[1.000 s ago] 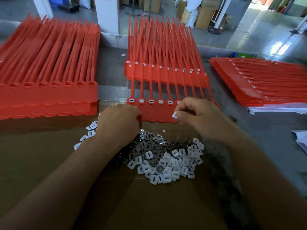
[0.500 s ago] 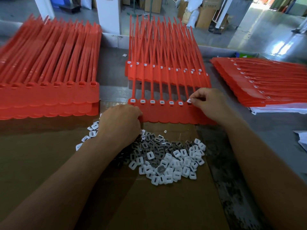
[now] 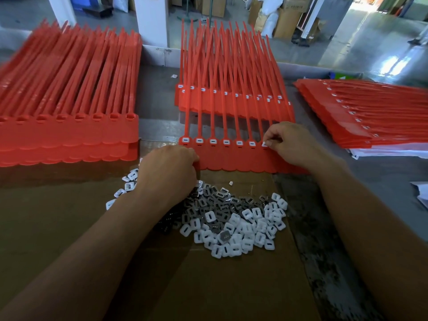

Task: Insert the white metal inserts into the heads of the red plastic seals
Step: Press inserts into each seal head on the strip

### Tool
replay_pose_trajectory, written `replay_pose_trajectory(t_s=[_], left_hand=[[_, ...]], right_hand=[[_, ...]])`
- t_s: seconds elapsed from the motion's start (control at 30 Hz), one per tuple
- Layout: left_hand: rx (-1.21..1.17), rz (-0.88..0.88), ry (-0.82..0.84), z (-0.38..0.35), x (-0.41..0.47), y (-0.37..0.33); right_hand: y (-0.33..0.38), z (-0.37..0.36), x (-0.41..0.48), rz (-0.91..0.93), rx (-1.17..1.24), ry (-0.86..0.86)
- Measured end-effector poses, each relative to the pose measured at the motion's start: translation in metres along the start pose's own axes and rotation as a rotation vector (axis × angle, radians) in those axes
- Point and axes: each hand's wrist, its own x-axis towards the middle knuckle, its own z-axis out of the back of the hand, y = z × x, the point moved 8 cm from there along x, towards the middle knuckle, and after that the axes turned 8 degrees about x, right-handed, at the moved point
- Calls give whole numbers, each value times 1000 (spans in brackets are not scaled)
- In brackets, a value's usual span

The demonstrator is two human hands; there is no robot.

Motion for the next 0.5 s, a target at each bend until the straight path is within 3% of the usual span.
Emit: replay_pose_trajectory(t_s=[0.3, 0.5], left_hand=[[20, 4, 1, 0, 0, 0], [16, 6, -4, 1, 0, 1]], right_hand=[[-12, 6, -2, -63, 193, -177], [-20, 4, 0, -129, 268, -188]])
